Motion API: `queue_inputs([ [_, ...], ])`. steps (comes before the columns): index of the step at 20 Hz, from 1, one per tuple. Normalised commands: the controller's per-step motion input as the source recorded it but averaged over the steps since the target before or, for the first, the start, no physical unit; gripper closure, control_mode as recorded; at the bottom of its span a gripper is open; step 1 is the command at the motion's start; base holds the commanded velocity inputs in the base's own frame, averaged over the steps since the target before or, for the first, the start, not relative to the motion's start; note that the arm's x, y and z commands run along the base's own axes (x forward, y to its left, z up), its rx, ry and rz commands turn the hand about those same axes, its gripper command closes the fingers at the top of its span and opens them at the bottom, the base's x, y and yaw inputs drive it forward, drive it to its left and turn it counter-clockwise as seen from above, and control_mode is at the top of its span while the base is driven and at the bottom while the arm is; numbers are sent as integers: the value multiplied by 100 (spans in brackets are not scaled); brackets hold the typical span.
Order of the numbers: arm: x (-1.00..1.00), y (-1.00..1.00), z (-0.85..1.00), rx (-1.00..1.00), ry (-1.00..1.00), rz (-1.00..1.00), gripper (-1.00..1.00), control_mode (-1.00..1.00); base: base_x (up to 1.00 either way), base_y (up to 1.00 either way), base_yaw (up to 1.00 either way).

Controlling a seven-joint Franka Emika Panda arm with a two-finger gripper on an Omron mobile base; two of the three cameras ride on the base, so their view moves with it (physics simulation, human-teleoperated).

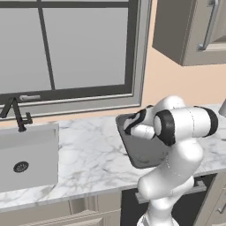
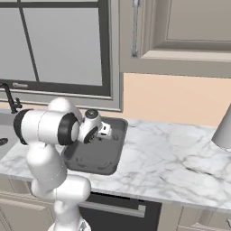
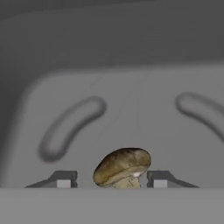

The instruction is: Place one mushroom and one chicken drumstick in each tupperware on the nearby counter, to pack two identical lunches.

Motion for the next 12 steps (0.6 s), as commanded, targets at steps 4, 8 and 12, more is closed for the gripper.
queue_inputs([
  [4, -42, 0, 49, 0, -10, 0, -100, -100, 0, 0, 0],
  [8, -67, 0, 94, -2, -22, 0, -100, -100, 0, 0, 0],
  [12, -58, 0, 100, -3, -8, 0, -100, -100, 0, 0, 0],
])
